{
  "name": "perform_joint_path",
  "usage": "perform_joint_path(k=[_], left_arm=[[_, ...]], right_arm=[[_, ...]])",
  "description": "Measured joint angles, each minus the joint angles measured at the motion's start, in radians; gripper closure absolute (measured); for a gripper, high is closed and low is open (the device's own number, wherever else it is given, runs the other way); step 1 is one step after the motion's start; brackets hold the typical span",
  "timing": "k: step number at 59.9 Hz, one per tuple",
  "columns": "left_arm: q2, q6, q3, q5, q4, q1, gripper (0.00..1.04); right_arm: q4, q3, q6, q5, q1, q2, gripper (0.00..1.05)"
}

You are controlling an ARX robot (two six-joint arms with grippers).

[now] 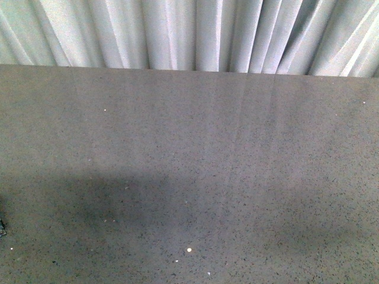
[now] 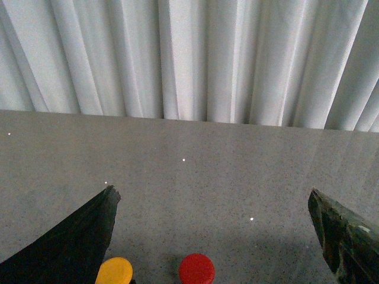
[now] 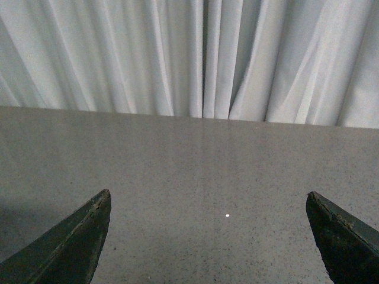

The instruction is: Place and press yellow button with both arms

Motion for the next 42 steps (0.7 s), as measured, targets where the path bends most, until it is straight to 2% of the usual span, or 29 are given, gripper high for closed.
perform_joint_path(k=[42], left_arm=[[0.0, 0.0, 0.0, 0.0, 0.0, 0.0, 0.09]], right_arm=[[0.0, 0.0, 0.0, 0.0, 0.0, 0.0, 0.09]])
